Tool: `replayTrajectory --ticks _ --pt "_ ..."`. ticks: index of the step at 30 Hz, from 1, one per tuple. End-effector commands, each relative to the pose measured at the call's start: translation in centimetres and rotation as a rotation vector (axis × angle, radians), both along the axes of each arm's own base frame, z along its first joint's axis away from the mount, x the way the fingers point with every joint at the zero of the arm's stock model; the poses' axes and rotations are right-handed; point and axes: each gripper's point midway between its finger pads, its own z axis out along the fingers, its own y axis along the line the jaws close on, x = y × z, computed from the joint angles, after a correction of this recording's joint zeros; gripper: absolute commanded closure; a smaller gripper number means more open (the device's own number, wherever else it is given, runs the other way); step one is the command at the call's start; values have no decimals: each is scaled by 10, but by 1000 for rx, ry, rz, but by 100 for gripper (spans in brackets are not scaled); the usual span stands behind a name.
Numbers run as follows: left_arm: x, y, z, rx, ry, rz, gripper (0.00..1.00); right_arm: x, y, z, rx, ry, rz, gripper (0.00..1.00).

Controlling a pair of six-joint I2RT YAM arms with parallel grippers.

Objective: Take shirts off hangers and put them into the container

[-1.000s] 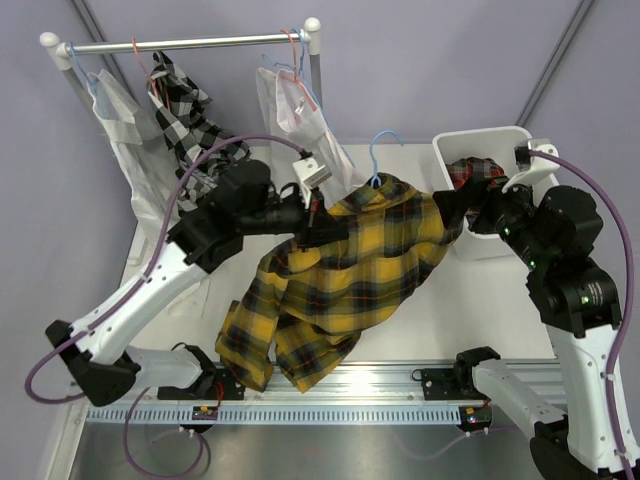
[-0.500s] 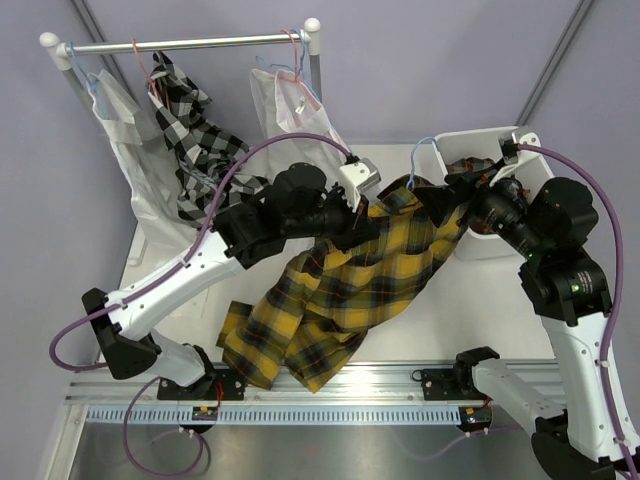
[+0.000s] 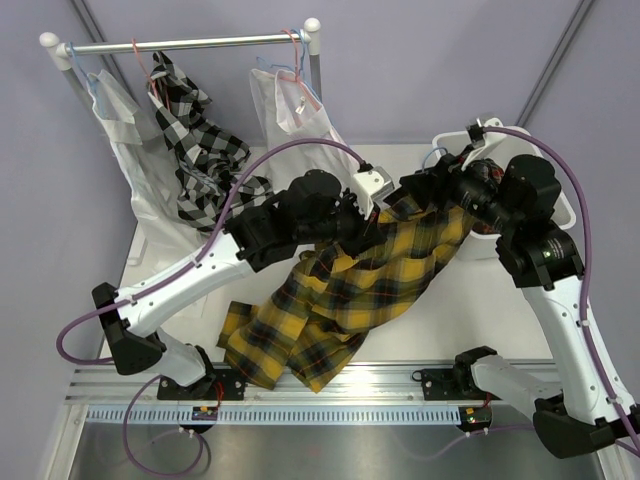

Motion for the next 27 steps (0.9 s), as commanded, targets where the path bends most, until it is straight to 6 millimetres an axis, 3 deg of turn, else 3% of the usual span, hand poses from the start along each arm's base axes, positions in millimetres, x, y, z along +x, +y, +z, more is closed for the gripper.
replayTrajectory --ticks 1,3,4,5,8,9,13,19,27 --pt "2 -5 47 -111 -110 3 100 6 4 5 6 -36 -8 56" --pt "3 -3 41 -98 -103 13 100 6 3 5 3 -43 -14 70" --pt "2 -1 41 -99 -104 18 100 6 1 4 1 -43 -27 89" --pt "3 0 39 -96 -103 24 95 7 0 3 -3 -46 -35 97" --pt "2 7 37 -96 -89 46 71 6 -6 3 -18 -62 -58 100" --pt "0 7 36 -101 -72 51 50 5 -7 2 -25 -68 -62 100" --pt "-7 13 57 -159 -57 56 27 9 -13 -3 -49 -80 -97 100" --pt "-7 14 92 -226 -90 59 21 13 -13 -10 -72 -92 -116 100" --pt "10 -7 84 -191 -113 66 27 11 -12 -13 -79 -93 -112 100"
